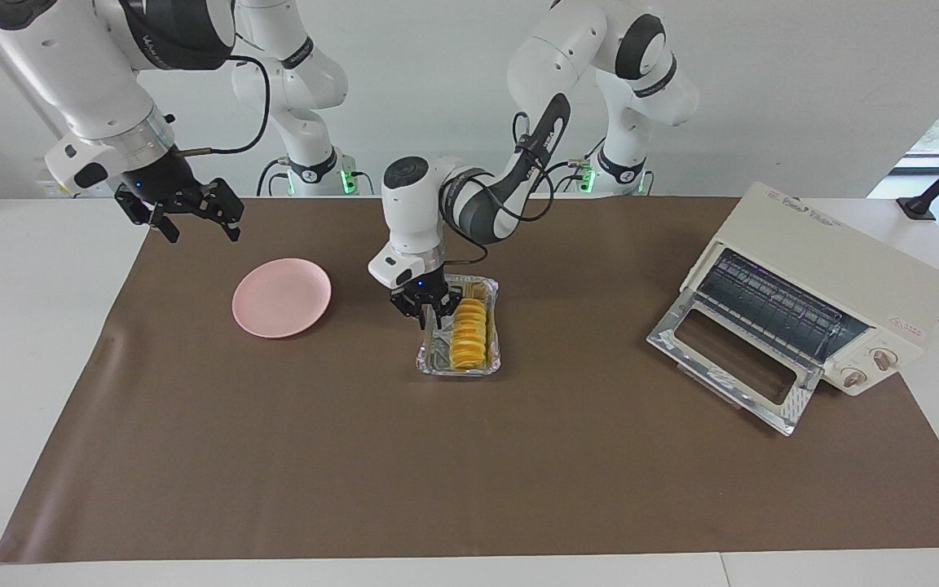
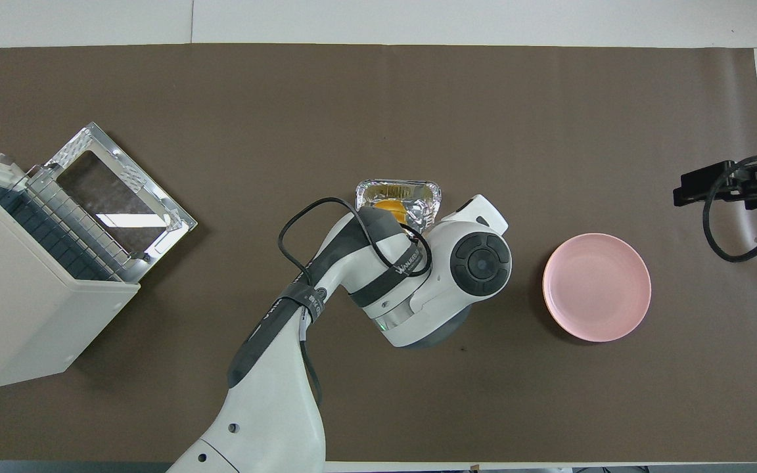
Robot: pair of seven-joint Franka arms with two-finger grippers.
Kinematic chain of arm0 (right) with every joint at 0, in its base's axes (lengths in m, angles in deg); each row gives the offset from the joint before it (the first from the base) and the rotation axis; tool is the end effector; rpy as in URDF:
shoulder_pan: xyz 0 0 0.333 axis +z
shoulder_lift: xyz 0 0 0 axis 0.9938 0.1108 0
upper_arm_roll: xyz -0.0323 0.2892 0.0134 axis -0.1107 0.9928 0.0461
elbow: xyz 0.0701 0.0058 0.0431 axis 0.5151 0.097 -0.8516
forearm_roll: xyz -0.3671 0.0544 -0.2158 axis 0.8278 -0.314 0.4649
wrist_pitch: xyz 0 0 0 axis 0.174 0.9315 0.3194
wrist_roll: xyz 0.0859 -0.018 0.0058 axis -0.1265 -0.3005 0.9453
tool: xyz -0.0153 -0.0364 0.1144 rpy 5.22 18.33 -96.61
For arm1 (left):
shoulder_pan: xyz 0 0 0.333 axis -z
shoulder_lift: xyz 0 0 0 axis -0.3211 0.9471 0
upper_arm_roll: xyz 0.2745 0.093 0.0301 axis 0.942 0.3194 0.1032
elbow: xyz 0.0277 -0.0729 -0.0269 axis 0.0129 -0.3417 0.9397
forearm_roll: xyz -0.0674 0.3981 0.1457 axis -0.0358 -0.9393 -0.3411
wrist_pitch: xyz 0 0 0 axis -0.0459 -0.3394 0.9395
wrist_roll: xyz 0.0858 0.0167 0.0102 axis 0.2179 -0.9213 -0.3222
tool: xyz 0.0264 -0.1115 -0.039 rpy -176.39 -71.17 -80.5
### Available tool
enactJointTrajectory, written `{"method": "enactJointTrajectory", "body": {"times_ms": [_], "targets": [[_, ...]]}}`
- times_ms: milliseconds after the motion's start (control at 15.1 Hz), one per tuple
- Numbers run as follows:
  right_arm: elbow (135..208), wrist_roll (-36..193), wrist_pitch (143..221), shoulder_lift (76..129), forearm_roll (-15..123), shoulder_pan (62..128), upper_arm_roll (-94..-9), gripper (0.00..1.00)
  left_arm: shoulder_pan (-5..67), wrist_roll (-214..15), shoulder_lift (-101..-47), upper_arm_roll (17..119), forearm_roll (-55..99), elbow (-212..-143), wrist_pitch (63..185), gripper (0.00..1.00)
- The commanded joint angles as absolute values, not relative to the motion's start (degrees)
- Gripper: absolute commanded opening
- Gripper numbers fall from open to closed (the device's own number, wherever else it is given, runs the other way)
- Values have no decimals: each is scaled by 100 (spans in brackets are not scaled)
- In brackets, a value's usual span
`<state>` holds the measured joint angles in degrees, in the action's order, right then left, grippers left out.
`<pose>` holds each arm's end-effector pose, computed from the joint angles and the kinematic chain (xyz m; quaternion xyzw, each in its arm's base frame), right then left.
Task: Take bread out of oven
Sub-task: 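Set the foil tray on the table and open the left gripper, then retract the left gripper while the right gripper reaches the foil tray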
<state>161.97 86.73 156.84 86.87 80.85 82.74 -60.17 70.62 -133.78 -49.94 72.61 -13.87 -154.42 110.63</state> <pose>0.5901 -0.0189 0.5550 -0.9989 0.0288 0.0140 0.0341 0.4762 -0.5614 0.2755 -0.9937 0.0572 -0.0936 0.0214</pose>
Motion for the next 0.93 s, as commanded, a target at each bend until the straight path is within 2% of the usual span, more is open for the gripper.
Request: {"method": "enactJointTrajectory", "body": {"times_ms": [0,264,397,529,661,860], "targets": [[16422,8578,15775,8498,8032,8267,-6016,100,6874,-13428,-5076,7289,-1445,-15344,11112,100],[16746,8578,16125,8376,8032,8276,-5998,100,6418,-13357,-5085,7298,-953,-14720,10401,100],[17063,8596,16634,8288,8023,8354,-5981,100,5997,-12886,-5627,7254,-751,-14762,10251,100],[17117,8761,16820,8357,8023,8626,-5981,100,5593,-11991,-6164,7289,-689,-14851,9621,100],[17117,9121,16995,8576,8023,8924,-5981,100,5223,-11076,-6490,7297,-689,-14868,9014,100],[17108,9903,17583,9059,8015,9592,-5972,100,4302,-9696,-6991,7306,-689,-14947,8379,100]]}}
